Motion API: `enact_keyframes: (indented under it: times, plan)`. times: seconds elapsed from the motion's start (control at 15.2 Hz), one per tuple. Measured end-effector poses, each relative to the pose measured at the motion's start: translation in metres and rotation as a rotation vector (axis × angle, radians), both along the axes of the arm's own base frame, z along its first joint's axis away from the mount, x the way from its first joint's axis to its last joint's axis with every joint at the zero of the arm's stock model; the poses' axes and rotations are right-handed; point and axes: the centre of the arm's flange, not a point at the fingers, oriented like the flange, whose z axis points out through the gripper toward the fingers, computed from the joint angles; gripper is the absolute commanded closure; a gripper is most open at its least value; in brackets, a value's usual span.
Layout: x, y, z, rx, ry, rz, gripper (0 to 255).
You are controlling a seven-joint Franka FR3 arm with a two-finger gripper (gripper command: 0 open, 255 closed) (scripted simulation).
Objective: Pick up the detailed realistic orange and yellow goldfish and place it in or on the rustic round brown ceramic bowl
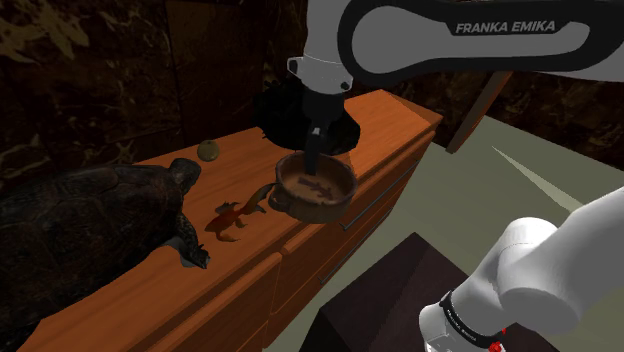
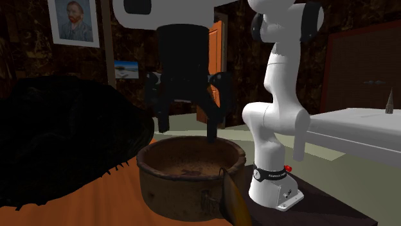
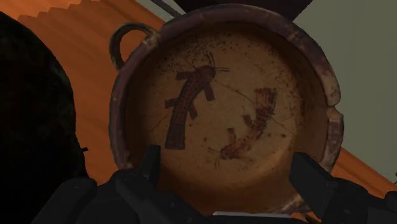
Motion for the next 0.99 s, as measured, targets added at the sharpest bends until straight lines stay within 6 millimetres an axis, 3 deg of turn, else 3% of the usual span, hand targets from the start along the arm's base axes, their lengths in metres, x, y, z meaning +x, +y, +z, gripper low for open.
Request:
enact_keyframes:
  times: [0.46,0.79,0.99]
  plan:
    - [0.002,0.091,-0.011,0.003,-0.024,0.270,0]
    - [-0.016,0.157,-0.017,0.005,-0.042,0.464,0]
    - [-0.020,0.173,-0.024,0.006,-0.047,0.519,0]
